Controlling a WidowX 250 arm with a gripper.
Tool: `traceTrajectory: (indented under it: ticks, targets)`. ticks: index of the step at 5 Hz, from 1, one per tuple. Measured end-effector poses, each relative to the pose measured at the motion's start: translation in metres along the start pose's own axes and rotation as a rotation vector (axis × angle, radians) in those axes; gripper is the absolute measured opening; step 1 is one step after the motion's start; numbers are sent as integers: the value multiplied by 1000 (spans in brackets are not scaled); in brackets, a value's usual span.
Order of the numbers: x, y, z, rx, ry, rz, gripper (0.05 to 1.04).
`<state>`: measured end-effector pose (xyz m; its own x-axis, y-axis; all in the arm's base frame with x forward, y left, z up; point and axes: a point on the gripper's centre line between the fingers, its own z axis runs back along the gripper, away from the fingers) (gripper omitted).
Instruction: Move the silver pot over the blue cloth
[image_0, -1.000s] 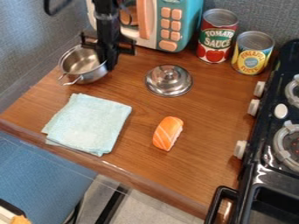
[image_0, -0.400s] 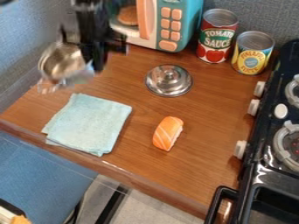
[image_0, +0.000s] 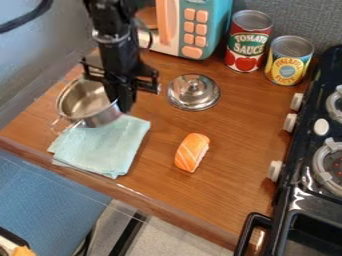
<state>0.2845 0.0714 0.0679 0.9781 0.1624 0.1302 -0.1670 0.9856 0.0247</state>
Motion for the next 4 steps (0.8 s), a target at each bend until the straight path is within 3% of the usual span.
traceTrajectory:
  ticks: [2, 4]
  targets:
    - [-19, -10, -17, 23, 50, -31, 73]
    - [-26, -4, -26, 50, 100, 12, 101]
